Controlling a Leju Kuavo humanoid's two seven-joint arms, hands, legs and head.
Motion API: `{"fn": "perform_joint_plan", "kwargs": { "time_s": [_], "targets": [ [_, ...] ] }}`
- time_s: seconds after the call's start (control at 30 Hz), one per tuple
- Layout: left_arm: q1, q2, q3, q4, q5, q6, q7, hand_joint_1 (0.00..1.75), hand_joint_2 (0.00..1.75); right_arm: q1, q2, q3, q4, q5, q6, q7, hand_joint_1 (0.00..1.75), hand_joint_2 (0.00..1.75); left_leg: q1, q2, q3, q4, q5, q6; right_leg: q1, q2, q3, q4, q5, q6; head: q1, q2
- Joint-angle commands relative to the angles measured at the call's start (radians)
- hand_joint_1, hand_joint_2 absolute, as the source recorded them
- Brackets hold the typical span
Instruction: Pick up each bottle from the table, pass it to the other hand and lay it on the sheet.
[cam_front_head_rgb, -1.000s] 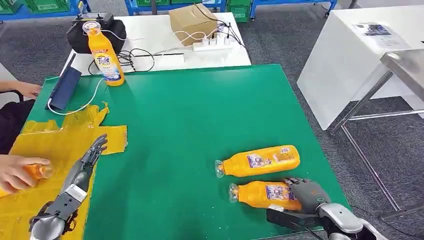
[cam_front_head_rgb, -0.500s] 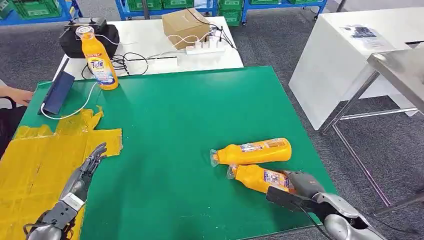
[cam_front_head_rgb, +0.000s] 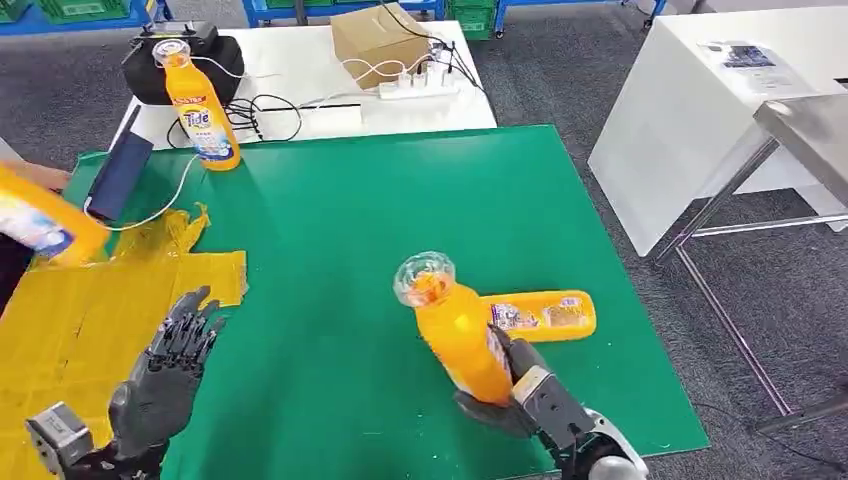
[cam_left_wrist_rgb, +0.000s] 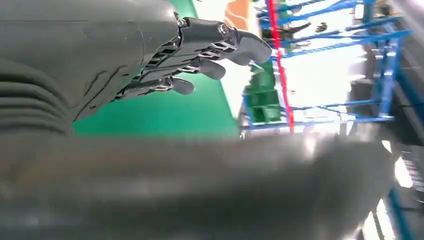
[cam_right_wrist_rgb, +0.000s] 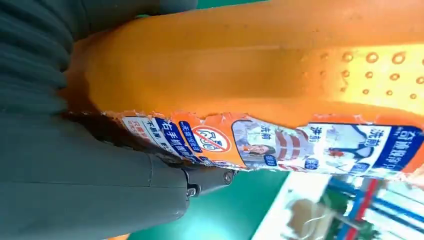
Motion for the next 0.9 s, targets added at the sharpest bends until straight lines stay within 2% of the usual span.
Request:
{"fn": "perform_joint_plan", "kwargs": {
  "time_s": [0.03, 0.23, 0.37, 0.4, 0.47, 0.57, 0.67, 0.8, 0.83, 0.9],
  "targets": [
    [-0.022, -0.006, -0.171, -0.051, 0.002, 0.02, 0.017, 0.0, 1.75, -0.055, 0.109, 0.09, 0.026, -0.002, -0.007, 0.013, 1.75, 1.75, -0.001, -0.001, 0.001, -0.001, 0.0, 0.002, -0.001, 0.0, 0.0, 0.0, 0.0, -0.001, 0.0, 0.0],
    [-0.038, -0.004, -0.172, -0.025, 0.041, 0.003, 0.027, 0.0, 1.75, -0.068, 0.109, 0.105, 0.055, -0.009, -0.013, 0.029, 1.75, 1.75, -0.001, -0.002, 0.001, -0.001, 0.0, 0.002, -0.001, 0.0, 0.0, 0.0, 0.0, -0.001, 0.0, 0.0],
    [-0.071, -0.006, -0.208, -0.01, 0.06, -0.026, 0.05, 0.0, 1.75, -0.119, 0.125, 0.122, 0.141, -0.019, 0.001, 0.066, 1.75, 1.75, -0.002, -0.002, 0.001, -0.002, 0.001, 0.002, -0.001, 0.0, 0.001, -0.001, 0.0, -0.001, 0.0, 0.0],
    [-0.083, -0.005, -0.219, -0.042, 0.039, -0.011, 0.003, 0.0, 1.75, -0.192, 0.127, 0.152, 0.176, 0.0, 0.014, 0.038, 1.75, 1.75, -0.001, -0.001, 0.001, -0.001, 0.001, 0.002, -0.001, 0.0, 0.001, -0.001, 0.0, -0.001, 0.0, 0.0],
    [-0.094, -0.008, -0.235, -0.071, 0.049, -0.019, 0.052, 0.0, 1.75, -0.269, 0.152, 0.158, 0.227, -0.022, 0.046, 0.085, 1.75, 1.75, -0.002, 0.0, 0.002, -0.002, 0.001, 0.003, -0.002, 0.002, 0.0, 0.0, 0.001, -0.001, 0.0, 0.0],
    [-0.107, -0.015, -0.268, -0.066, 0.035, -0.01, 0.074, 0.0, 1.75, -0.327, 0.17, 0.184, 0.276, -0.028, 0.057, 0.099, 1.75, 1.75, -0.002, 0.002, 0.0, -0.001, 0.001, 0.003, -0.002, 0.004, -0.002, 0.001, 0.002, -0.001, 0.0, 0.0],
    [-0.135, -0.031, -0.313, -0.035, 0.01, 0.011, 0.086, 0.0, 1.75, -0.395, 0.199, 0.232, 0.329, -0.031, 0.06, 0.121, 1.75, 1.75, -0.002, -0.001, 0.001, -0.002, 0.003, 0.003, -0.001, 0.001, 0.0, 0.0, 0.002, -0.001, 0.0, 0.0],
    [-0.138, -0.028, -0.314, -0.032, 0.01, 0.012, 0.085, 0.0, 1.75, -0.392, 0.197, 0.235, 0.328, -0.032, 0.059, 0.122, 1.75, 1.75, -0.002, -0.001, 0.001, -0.002, 0.003, 0.003, -0.001, 0.0, 0.0, 0.0, 0.001, -0.001, 0.0, 0.0],
    [-0.167, -0.016, -0.345, -0.01, 0.027, -0.033, 0.09, 0.0, 1.75, -0.365, 0.196, 0.213, 0.306, -0.022, 0.003, 0.141, 1.75, 1.75, -0.002, -0.001, 0.001, -0.002, 0.003, 0.002, -0.001, 0.0, 0.001, 0.0, 0.001, -0.001, 0.0, 0.0],
    [-0.256, -0.061, -0.393, 0.084, 0.023, -0.019, 0.117, 0.0, 1.75, -0.351, 0.17, 0.248, 0.264, -0.018, 0.024, 0.146, 1.75, 1.75, -0.002, -0.006, 0.001, -0.002, 0.003, 0.003, -0.001, -0.005, 0.002, 0.0, 0.0, -0.001, 0.0, 0.0]
  ]
}}
